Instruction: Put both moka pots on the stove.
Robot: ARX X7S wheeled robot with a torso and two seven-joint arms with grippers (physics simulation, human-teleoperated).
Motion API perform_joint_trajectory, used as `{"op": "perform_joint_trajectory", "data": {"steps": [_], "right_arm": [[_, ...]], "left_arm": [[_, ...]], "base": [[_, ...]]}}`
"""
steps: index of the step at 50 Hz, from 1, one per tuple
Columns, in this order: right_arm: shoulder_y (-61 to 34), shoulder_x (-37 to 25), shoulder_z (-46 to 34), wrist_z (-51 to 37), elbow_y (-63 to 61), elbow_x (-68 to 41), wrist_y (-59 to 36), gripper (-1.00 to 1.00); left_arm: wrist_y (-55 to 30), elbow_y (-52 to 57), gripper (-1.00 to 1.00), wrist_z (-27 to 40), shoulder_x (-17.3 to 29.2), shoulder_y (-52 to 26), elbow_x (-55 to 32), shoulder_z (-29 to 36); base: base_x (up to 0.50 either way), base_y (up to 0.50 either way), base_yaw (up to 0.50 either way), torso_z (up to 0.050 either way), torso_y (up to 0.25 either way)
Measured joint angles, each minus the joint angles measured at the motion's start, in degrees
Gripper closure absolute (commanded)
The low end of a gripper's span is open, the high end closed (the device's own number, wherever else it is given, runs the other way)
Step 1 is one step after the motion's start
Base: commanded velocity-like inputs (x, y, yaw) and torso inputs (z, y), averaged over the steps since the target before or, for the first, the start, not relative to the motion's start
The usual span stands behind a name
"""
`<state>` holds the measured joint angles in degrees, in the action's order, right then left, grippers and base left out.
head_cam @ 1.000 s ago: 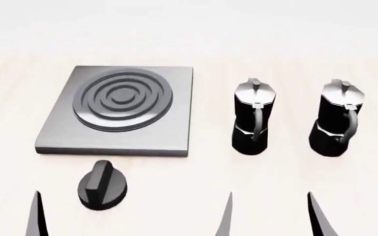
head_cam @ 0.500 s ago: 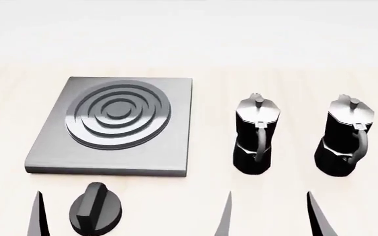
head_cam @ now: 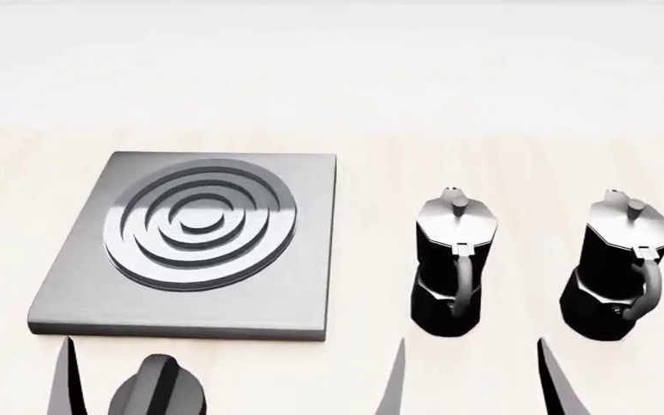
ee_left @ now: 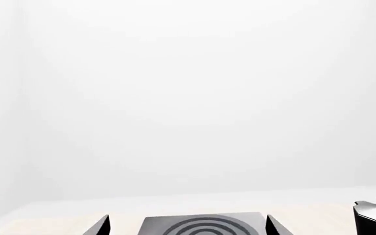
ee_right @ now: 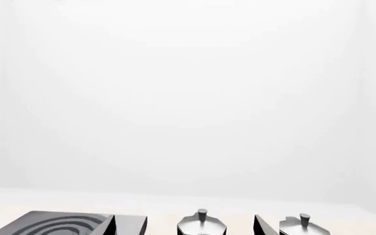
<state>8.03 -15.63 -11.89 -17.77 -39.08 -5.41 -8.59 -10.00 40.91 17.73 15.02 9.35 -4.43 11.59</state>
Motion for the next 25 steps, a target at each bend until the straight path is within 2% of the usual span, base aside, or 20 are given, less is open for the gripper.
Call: {"op": "perform_joint_trajectory", "data": {"steps": [11, 25], "right_arm": [[-0.12, -0.42, -0.37, -0.52, 0.24, 0.0, 0.15, -1.0], [-0.19, -0.95, -0.55, -1.03, 0.11, -0.57, 0.03, -1.0]], "left_arm": [[0.12, -0.24, -1.0, 0.53, 0.42, -0.15, -0.32, 0.31], [0.18, -0.4, -1.0, 1.15, 0.91, -0.35, -0.62, 0.75]], "base": [[0.0, 0.01, 0.0, 0.0, 0.0], [0.0, 0.16, 0.0, 0.0, 0.0]]}}
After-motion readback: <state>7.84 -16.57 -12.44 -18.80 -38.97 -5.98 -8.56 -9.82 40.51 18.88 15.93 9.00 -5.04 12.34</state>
